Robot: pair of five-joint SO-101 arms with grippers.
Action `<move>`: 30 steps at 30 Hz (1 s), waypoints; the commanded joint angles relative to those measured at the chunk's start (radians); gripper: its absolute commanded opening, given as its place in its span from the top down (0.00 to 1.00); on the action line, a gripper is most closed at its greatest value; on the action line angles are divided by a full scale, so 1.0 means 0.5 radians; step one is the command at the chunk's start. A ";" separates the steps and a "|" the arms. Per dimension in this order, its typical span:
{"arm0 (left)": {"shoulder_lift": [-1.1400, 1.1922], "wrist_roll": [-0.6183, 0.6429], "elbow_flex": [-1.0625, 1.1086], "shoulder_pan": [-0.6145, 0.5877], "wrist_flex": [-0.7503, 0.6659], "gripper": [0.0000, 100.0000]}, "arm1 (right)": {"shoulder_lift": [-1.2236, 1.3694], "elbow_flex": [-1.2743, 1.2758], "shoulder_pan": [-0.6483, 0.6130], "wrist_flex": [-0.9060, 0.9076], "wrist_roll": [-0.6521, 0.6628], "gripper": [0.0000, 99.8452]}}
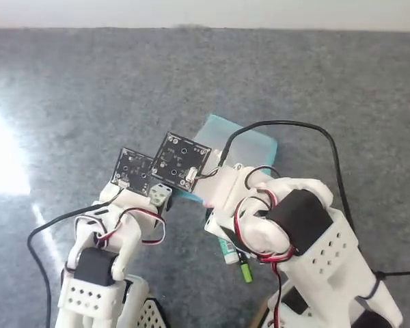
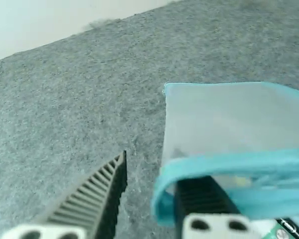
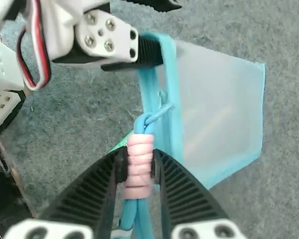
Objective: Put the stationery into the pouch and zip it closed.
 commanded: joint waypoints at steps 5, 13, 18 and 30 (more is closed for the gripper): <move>0.028 0.015 -0.014 -0.252 -0.147 0.99 | -0.023 0.316 0.428 -0.198 0.123 0.99; 0.031 0.086 0.057 -0.313 -0.203 0.99 | 0.005 0.568 0.726 -0.523 0.129 0.99; 0.031 0.089 0.087 -0.295 -0.206 0.99 | 0.005 0.565 0.864 -0.545 0.212 0.99; 0.031 0.138 0.137 -0.307 -0.206 0.99 | 0.005 0.712 1.020 -0.609 0.282 0.99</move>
